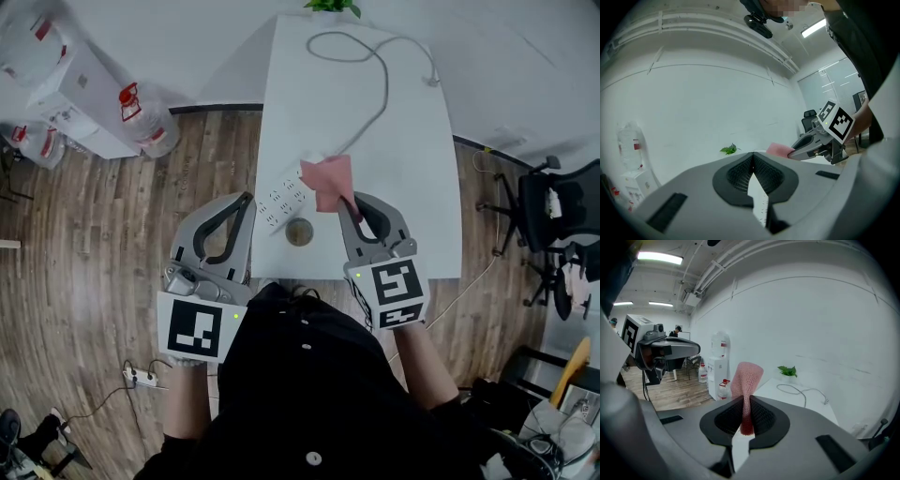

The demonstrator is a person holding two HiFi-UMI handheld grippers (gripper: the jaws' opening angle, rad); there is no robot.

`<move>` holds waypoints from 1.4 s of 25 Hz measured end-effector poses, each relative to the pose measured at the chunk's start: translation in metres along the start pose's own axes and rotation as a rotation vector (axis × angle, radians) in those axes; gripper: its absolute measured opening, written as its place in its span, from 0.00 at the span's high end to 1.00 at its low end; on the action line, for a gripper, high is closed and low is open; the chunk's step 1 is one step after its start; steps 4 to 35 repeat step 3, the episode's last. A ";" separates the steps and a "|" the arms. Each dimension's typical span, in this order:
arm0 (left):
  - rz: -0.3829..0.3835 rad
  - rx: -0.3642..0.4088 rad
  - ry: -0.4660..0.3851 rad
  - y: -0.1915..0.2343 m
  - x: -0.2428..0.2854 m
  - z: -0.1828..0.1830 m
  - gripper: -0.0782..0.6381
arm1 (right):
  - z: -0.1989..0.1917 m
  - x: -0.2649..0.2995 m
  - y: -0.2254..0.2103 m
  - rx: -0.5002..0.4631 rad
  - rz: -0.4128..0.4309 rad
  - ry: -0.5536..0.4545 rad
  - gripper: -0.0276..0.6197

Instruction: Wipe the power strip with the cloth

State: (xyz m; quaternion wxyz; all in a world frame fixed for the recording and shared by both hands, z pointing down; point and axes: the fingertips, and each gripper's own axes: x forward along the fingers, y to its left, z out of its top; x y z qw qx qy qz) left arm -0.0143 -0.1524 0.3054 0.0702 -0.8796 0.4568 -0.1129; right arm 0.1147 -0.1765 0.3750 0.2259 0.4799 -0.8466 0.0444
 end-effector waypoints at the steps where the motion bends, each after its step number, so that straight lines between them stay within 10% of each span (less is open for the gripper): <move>1: 0.000 -0.004 0.004 0.000 -0.001 -0.001 0.87 | 0.000 0.000 0.001 0.002 0.002 0.002 0.88; 35: 0.001 -0.012 0.012 0.001 -0.001 -0.004 0.87 | -0.001 0.001 0.003 0.004 0.003 0.005 0.88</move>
